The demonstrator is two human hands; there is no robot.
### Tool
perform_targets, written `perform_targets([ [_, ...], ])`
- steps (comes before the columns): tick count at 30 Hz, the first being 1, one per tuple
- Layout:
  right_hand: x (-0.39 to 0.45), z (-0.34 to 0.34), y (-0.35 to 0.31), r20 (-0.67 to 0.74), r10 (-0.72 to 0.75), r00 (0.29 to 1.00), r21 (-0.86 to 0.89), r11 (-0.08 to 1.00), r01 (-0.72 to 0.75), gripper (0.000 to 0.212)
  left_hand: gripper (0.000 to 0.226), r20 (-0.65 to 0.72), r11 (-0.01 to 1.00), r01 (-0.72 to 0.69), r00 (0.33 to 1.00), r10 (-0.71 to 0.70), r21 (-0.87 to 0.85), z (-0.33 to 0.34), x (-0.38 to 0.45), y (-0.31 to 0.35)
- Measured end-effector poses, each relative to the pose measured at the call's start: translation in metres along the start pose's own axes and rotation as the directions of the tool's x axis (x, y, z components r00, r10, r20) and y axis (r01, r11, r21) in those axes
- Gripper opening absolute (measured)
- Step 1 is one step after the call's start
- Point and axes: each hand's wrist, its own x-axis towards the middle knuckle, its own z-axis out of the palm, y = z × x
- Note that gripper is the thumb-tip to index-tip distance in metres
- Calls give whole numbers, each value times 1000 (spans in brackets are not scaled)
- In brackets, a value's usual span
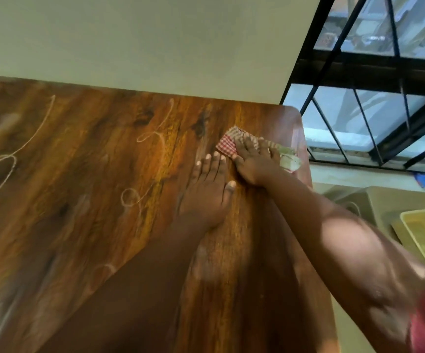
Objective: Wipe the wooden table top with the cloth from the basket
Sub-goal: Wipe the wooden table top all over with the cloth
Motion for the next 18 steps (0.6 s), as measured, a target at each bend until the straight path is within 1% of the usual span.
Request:
perform_targets([
  [2, -25, 6, -6, -17, -8, 1000, 0, 1000, 8, 57, 63, 17, 1000, -2, 1000, 2, -11, -2, -1, 0],
  [6, -120, 38, -18, -61, -95, 994, -2, 996, 95, 58, 65, 32, 995, 20, 999, -17, -96, -5, -1, -2],
  [8, -151, 50, -21, -41, -94, 995, -30, 995, 92, 57, 66, 19, 991, 31, 999, -28, -129, -4, 0, -3],
  [11, -153, 51, -20, 16, -48, 999, -48, 998, 49, 56, 65, 20, 991, 17, 1000, -15, -135, -4, 2, -2],
  [15, -135, 48, -20, -12, -60, 998, -49, 997, 60, 56, 70, 21, 990, 39, 999, -36, -137, -3, 5, 0],
  [18, -104, 39, -19, -20, -49, 999, -23, 999, 48, 56, 70, 23, 993, 40, 999, -37, -109, -3, 5, 0],
])
